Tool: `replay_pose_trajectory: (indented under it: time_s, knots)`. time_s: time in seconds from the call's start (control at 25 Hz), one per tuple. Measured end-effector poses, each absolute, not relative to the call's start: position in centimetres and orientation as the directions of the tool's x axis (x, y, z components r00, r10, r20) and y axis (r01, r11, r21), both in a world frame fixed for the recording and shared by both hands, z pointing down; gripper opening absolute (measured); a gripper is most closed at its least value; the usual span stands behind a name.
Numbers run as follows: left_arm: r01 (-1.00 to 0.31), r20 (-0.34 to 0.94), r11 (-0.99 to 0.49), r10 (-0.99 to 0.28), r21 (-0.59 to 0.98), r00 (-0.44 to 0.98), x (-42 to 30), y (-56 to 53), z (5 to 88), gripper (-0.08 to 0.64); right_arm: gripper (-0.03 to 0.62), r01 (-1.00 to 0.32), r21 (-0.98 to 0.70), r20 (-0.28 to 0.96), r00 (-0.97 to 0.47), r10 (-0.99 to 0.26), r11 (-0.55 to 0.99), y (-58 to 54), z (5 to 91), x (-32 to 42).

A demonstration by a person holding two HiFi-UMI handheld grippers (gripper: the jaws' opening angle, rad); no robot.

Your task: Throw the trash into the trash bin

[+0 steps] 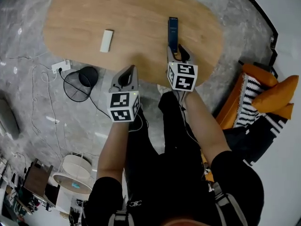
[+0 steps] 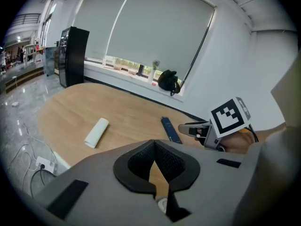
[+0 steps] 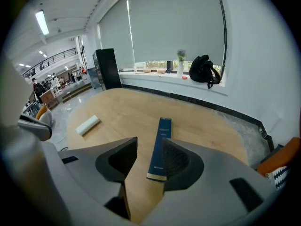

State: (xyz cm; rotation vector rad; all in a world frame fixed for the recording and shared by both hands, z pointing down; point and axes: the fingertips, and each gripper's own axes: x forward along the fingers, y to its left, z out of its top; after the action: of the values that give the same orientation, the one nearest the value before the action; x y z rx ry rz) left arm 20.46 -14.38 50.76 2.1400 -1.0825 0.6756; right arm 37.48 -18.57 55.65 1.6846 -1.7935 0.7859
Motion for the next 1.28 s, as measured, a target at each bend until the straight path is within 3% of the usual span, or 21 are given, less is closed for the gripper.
replay_pose_trajectory:
  time_s: [0.32, 0.72, 0.8, 1.28]
  knots:
    - [-0.809, 0.685, -0.494, -0.471, 0.318, 0.556, 22.0, -14.2, 56.6, 0.014, 0.158, -1.0, 0.002, 0.758, -0.014, -0.653, 0.023, -20.2, 62.4, 39.8]
    - [-0.809, 0.688, -0.498, -0.469, 0.311, 0.554, 22.5, -13.5, 57.4, 0.013, 0.154, -0.989, -0.142, 0.791, -0.086, -0.605, -0.045, -20.4, 64.7, 39.5]
    - [-0.812, 0.685, -0.496, -0.476, 0.309, 0.552, 22.3, -13.7, 57.4, 0.012, 0.098, -0.988, -0.147, 0.787, -0.083, -0.611, -0.054, -20.4, 64.5, 39.6]
    - [-0.842, 0.662, -0.443, -0.535, 0.309, 0.525, 20.8, -13.1, 55.9, 0.012, 0.091, -0.988, -0.148, 0.674, -0.13, -0.727, 0.039, -18.9, 57.4, 37.4]
